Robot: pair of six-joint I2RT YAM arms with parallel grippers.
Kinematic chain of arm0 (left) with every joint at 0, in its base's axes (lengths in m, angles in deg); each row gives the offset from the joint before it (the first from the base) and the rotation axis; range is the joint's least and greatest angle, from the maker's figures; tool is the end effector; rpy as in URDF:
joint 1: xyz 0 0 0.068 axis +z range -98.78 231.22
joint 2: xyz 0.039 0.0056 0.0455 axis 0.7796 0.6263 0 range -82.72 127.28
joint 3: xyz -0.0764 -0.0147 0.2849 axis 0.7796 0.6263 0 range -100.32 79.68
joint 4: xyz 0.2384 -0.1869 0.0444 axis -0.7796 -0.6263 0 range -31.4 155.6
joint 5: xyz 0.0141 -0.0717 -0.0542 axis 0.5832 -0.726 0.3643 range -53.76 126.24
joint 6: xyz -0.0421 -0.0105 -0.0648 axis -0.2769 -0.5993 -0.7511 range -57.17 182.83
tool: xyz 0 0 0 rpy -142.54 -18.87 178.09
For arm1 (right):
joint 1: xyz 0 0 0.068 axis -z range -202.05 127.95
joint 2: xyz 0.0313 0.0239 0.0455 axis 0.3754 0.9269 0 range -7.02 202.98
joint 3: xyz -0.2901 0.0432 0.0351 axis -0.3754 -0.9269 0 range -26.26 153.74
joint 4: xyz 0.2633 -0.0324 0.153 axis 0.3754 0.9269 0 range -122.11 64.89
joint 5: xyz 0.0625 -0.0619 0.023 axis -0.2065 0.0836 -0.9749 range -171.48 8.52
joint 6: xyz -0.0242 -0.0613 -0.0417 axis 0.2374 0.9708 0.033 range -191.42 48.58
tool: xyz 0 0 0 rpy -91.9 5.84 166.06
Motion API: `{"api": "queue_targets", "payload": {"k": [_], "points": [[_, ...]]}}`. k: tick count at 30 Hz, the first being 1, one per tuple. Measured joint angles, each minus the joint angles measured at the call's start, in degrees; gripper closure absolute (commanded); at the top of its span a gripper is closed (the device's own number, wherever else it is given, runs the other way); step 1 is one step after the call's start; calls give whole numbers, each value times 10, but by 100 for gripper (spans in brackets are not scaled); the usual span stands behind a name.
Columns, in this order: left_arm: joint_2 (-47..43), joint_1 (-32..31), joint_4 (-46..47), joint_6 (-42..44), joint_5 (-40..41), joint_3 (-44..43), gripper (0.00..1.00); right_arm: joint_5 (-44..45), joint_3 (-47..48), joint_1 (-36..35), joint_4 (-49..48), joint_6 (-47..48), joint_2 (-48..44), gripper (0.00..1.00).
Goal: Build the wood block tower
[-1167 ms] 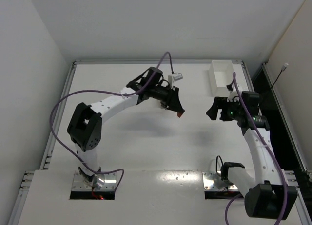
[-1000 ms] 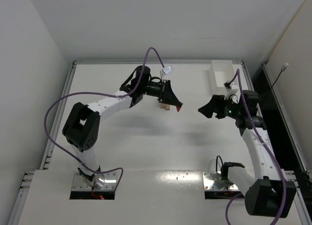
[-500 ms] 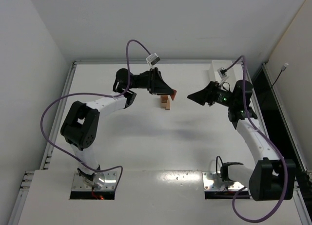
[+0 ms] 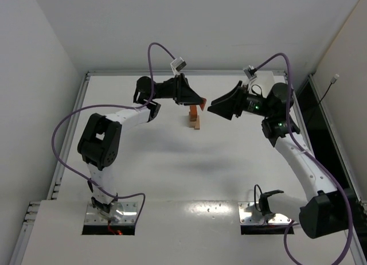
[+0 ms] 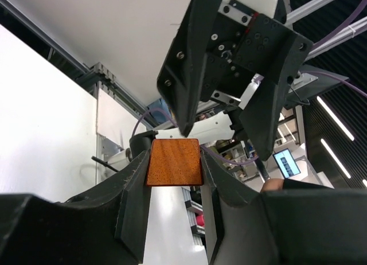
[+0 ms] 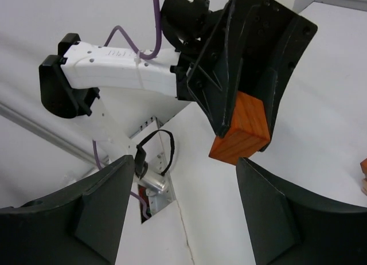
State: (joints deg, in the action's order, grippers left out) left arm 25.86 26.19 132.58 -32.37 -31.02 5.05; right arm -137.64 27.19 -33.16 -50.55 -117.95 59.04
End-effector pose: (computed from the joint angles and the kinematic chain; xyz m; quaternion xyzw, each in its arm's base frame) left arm 0.4009 -0.2550 0.3267 0.1701 0.6047 -0.7661 0.1357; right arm 0.2959 0.1144 0.3821 -0.1529 0.6696 0.5920 0.4216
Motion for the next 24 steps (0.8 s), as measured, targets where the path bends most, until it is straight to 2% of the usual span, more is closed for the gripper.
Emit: {"api": "queue_targets", "payload": {"k": [17, 24], "points": [[-20, 4, 13, -9, 2, -6, 100, 6, -14, -19, 3, 2, 52, 32], [-42, 4, 29, -15, 5, -6, 100, 11, 12, -30, 6, 2, 67, 33]]}}
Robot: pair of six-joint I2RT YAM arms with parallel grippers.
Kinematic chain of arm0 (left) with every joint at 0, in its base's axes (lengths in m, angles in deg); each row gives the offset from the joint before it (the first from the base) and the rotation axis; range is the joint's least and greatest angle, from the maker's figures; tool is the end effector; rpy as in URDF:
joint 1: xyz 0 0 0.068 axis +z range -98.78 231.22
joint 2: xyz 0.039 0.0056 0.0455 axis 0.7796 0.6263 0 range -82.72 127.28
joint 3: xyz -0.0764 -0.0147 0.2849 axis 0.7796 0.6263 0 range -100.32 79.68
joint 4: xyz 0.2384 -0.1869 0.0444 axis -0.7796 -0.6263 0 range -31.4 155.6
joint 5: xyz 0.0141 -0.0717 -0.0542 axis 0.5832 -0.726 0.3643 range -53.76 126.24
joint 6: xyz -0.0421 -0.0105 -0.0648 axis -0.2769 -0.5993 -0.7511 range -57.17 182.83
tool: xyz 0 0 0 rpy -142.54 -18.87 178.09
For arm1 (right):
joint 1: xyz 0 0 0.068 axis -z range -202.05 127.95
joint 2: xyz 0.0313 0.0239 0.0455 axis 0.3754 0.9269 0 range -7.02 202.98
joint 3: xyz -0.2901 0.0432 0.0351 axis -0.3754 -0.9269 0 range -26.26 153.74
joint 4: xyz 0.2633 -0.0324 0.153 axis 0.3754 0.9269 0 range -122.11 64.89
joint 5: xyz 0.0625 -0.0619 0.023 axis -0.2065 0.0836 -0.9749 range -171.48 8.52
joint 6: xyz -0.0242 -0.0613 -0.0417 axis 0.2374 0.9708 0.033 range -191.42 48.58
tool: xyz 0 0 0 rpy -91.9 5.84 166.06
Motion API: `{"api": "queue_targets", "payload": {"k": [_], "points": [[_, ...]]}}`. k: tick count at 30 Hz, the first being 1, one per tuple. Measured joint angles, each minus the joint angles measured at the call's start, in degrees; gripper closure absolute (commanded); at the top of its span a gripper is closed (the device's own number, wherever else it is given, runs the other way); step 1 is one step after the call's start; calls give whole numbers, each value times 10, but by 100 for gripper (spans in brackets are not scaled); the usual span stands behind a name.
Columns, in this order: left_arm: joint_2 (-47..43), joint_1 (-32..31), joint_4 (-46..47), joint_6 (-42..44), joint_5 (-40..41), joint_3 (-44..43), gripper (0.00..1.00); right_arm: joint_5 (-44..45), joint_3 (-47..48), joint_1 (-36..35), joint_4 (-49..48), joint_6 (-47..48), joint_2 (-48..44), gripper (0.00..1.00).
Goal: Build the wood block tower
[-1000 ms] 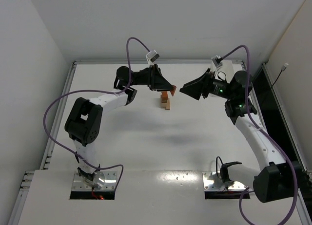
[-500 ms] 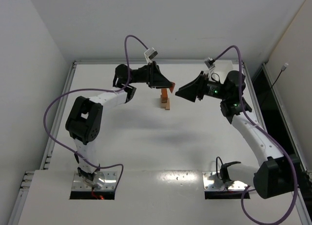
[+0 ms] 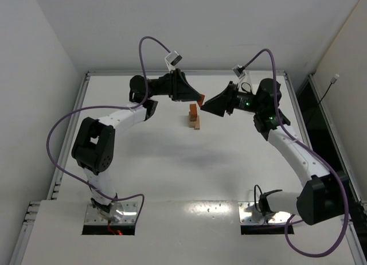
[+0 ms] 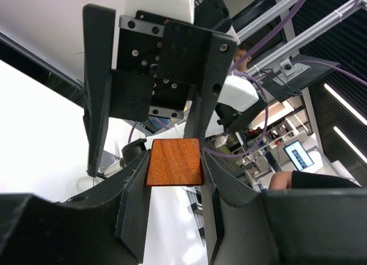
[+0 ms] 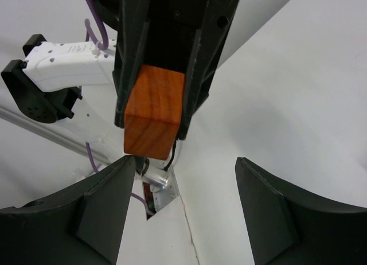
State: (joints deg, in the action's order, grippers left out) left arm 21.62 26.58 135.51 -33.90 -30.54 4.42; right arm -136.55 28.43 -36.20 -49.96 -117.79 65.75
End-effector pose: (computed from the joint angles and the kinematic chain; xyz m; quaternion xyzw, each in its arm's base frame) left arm 0.3850 -0.2439 0.3677 0.2003 0.5753 -0.7741 0.1721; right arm 0.3199 0.1369 0.3537 -0.1391 0.6942 0.5982 0.3754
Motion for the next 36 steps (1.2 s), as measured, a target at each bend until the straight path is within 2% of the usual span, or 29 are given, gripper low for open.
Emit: {"api": "queue_targets", "payload": {"k": [8, 14, 17, 20, 21, 27, 30, 31, 32, 34, 35, 36], "points": [[-2, 0, 11, -9, 1, 6, 100, 5, 35, -18, -1, 0, 7, 33], [-2, 0, 14, -11, 2, 6, 100, 6, 35, -32, 2, 3, 9, 39], [-2, 0, 15, -11, 2, 6, 100, 6, 35, -36, 3, 4, 9, 46], [-2, 0, 15, -12, 2, 6, 100, 6, 35, -37, 3, 7, 9, 57], [-2, 0, 15, -13, 2, 6, 100, 6, 35, -37, 3, 8, 10, 66], [-2, 4, 22, -2, 2, 6, 100, 8, 38, -41, 4, -1, 13, 89], [-2, 4, 22, 0, 2, 6, 100, 8, 38, -41, 4, 0, 13, 95], [-2, 4, 22, 1, 3, 6, 95, 8, 38, -41, 4, 0, 13, 98], [-2, 4, 20, 3, 3, 6, 77, 8, 38, -41, 4, 0, 13, 98], [-2, 4, 11, 11, 4, 6, 51, 9, 38, -41, 5, 1, 13, 100], [-2, 4, 4, 17, 4, 6, 29, 10, 38, -41, 6, 4, 13, 100], [-2, 4, -6, 23, 5, 6, 18, 10, 38, -41, 5, 7, 13, 100]]}}
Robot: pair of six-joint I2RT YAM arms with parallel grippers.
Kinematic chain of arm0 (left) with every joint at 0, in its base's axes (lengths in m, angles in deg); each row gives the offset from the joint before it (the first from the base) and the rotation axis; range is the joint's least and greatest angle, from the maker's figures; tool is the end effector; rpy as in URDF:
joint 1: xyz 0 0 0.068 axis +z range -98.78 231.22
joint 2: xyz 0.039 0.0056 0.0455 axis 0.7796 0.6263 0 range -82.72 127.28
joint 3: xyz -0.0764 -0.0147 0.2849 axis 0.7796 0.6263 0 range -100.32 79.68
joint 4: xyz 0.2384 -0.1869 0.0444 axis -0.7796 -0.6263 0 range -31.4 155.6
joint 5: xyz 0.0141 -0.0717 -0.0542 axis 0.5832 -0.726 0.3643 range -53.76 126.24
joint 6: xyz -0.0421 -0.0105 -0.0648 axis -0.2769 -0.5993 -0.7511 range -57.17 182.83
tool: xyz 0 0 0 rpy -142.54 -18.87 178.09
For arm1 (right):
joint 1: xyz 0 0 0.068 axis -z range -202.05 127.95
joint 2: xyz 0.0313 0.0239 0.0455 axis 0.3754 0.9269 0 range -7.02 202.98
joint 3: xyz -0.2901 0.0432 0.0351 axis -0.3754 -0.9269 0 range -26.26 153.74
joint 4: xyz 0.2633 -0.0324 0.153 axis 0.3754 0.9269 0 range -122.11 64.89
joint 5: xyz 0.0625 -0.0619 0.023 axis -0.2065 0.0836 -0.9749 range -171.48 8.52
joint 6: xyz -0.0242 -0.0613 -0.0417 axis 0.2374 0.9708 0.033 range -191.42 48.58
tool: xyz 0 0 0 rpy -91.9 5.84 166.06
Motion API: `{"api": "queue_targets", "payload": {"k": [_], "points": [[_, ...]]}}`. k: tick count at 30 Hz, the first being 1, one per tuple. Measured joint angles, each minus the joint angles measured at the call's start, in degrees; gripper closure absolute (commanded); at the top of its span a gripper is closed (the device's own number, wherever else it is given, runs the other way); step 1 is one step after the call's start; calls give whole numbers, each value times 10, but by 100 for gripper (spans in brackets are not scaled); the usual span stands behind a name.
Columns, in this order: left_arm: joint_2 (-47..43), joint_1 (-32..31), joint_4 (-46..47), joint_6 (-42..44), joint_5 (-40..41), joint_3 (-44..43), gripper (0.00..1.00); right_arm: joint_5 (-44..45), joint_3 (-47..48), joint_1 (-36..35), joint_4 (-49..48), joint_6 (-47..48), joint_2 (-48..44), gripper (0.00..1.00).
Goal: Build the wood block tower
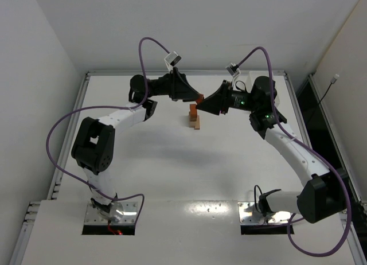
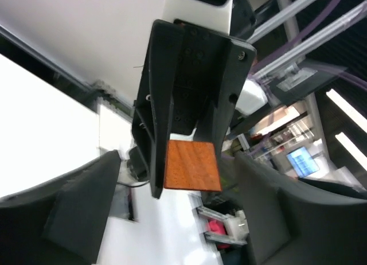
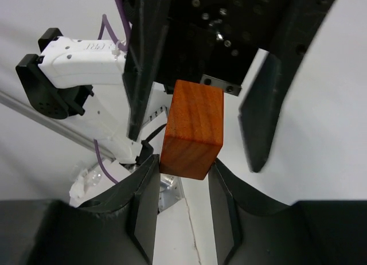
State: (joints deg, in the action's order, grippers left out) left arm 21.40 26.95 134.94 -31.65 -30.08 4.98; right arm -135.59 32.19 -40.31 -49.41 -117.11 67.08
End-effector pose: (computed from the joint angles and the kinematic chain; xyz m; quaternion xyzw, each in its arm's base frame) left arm 0.3865 -0.2412 0.3654 0.2017 0.5748 -0.7706 0.1872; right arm 0.3174 0.1615 0.3719 -0.1698 0.6803 0.6071 0.3739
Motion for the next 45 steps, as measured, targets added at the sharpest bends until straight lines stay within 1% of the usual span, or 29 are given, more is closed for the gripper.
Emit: {"api": "queue_targets", "payload": {"k": [2, 5, 10, 13, 14, 16, 19, 22, 23, 26, 30, 33, 36, 42, 45], "points": [[0, 0, -23, 7, 3, 1, 3, 0, 0, 0, -1, 7, 0, 100], [-5, 2, -50, 24, 12, 17, 0, 0, 0, 0, 2, 16, 0, 100], [-28, 17, -89, 65, 22, 58, 0, 3, -1, 2, 27, 44, -10, 100], [-60, 43, -159, 125, 40, 77, 0, 16, -6, 10, 77, 81, -26, 100], [-77, 60, -208, 157, 52, 80, 0, 31, -6, 13, 111, 101, -36, 100], [-106, 93, -302, 229, 81, 79, 0, 87, -7, 16, 171, 142, -50, 100], [-127, 140, -478, 362, 132, 39, 0, 218, -7, 16, 255, 200, -68, 100], [-132, 173, -625, 473, 205, -6, 0, 364, -7, 16, 313, 245, -55, 100], [-138, 184, -671, 507, 232, -12, 0, 410, -6, 16, 324, 255, -42, 100], [-161, 204, -780, 587, 289, -16, 0, 509, 0, 16, 348, 280, 18, 100], [-170, 225, -898, 671, 335, -34, 0, 583, 23, 16, 361, 296, 121, 100], [-170, 240, -948, 705, 352, -43, 0, 603, 50, 16, 364, 296, 190, 100], [-170, 259, -978, 721, 365, -43, 0, 604, 91, 17, 364, 286, 259, 100], [-171, 281, -1001, 733, 375, -43, 0, 580, 157, 23, 365, 246, 369, 100], [-171, 283, -1003, 734, 374, -43, 0, 573, 178, 24, 369, 234, 402, 100]]}}
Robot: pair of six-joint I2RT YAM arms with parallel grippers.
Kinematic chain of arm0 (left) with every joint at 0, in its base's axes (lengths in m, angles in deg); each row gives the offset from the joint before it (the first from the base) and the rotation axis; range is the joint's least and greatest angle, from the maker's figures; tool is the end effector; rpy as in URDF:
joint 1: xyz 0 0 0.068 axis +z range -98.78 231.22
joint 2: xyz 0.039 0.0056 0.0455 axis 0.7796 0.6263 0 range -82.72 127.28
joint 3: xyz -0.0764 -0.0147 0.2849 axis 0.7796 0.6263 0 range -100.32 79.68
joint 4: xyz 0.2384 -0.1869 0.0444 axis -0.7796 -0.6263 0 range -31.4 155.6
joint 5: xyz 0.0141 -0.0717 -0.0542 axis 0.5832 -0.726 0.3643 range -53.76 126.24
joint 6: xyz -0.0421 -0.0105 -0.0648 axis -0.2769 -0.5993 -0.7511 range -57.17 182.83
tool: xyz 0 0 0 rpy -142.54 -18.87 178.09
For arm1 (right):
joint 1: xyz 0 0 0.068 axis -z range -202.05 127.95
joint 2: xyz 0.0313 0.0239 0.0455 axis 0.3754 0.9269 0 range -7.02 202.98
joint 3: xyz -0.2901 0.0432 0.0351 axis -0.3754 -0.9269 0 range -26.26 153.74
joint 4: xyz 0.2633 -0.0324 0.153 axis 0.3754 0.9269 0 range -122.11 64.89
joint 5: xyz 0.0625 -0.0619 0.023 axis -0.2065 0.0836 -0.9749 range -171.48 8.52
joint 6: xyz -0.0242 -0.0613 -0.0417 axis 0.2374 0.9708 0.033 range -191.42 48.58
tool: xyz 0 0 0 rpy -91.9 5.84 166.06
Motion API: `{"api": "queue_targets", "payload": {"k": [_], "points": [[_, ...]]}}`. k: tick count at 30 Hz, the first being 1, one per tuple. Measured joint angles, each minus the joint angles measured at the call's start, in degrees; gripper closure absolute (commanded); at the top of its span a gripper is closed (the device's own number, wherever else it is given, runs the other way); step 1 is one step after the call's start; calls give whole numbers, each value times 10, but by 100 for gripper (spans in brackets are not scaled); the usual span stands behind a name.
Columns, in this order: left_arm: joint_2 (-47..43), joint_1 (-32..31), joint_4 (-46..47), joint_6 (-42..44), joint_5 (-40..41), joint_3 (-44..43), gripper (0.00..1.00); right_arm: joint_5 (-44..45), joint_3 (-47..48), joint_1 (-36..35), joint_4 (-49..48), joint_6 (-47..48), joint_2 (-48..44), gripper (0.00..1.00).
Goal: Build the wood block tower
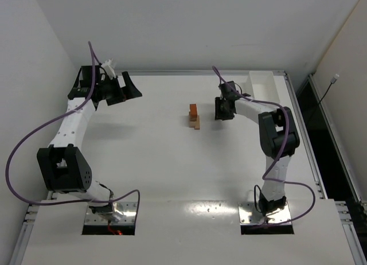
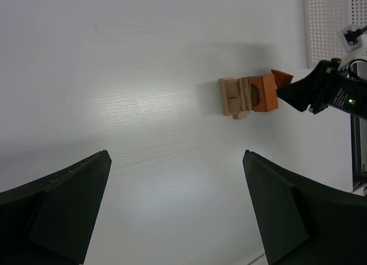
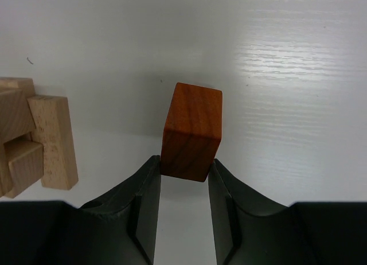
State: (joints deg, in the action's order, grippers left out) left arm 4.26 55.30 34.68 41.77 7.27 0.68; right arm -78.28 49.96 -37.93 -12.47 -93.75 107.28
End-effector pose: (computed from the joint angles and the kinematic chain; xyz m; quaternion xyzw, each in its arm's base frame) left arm 0.4069 -0.0033 0.3361 -0.0848 0.8761 -0.2849 0.3797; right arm 0.4631 0.1278 0.1234 0.0617 0.9583 0.0656 0.2713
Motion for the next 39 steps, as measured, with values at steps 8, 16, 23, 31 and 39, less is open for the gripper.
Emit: {"api": "queue_targets", "payload": {"k": [8, 16, 23, 31, 39], "points": [[5, 10, -2, -1, -7, -7, 0, -4, 21, 4, 14, -12, 34, 100], [37, 11, 1, -10, -10, -15, 0, -1, 21, 4, 16, -14, 34, 57], [38, 11, 2, -15, -13, -15, 0, 8, 21, 4, 19, -17, 34, 49], [38, 11, 6, -17, -17, -15, 0, 36, 21, 4, 19, -19, 34, 50], [39, 11, 9, -17, -26, -15, 0, 68, 47, -5, 19, -41, 38, 51]]}}
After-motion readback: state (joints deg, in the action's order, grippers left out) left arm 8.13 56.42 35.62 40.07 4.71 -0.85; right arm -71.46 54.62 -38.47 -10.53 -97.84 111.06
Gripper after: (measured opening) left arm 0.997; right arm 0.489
